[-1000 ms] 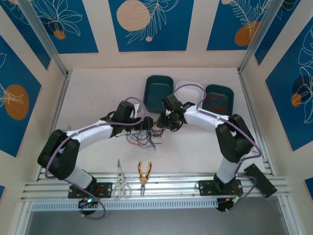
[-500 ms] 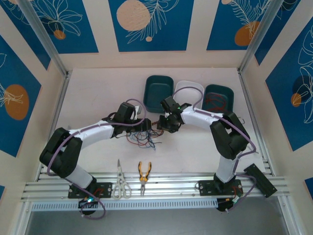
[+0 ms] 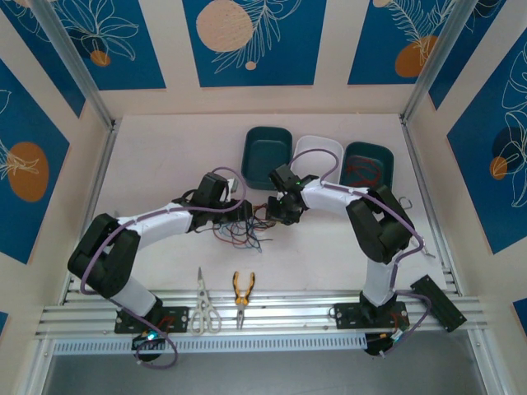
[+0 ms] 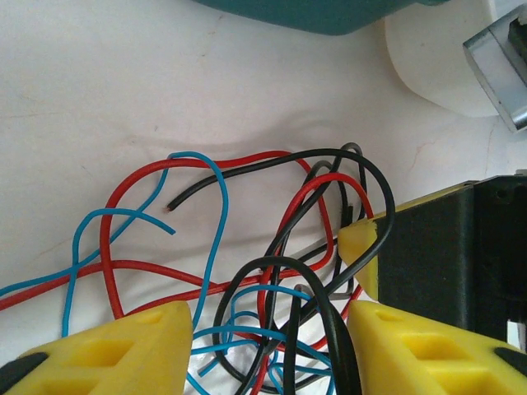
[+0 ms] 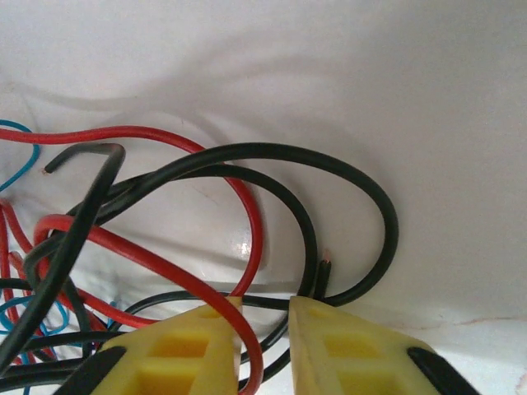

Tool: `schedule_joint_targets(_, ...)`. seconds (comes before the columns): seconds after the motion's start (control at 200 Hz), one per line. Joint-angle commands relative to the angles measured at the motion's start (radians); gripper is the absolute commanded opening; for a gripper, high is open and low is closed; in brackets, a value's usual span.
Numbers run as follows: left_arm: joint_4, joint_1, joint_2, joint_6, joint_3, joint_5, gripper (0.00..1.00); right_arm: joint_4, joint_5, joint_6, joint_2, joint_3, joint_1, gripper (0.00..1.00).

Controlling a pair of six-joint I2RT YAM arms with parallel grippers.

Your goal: Untangle the cables

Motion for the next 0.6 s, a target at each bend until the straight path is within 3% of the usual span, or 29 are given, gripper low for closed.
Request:
schedule_joint_targets(0.0, 0.000, -0.007, 0.004, 0.001, -0.014, -0.013, 0.50, 0.001, 0.002, 0.015, 0.019, 0.015, 0.006, 0.17)
schedule_joint_targets(0.385, -0.089, -0.008, -0.035, 0.022, -0.014, -0.102, 0.37, -0.064, 0.052, 0.003, -0.058, 0.049, 0.016, 0.00)
schedule_joint_targets(0.595, -0.143, -0.007, -0.049, 0.013, -0.023, -0.179, 0.27, -0.120, 0.100, -0.017, -0.157, 0.071, 0.040, 0.00)
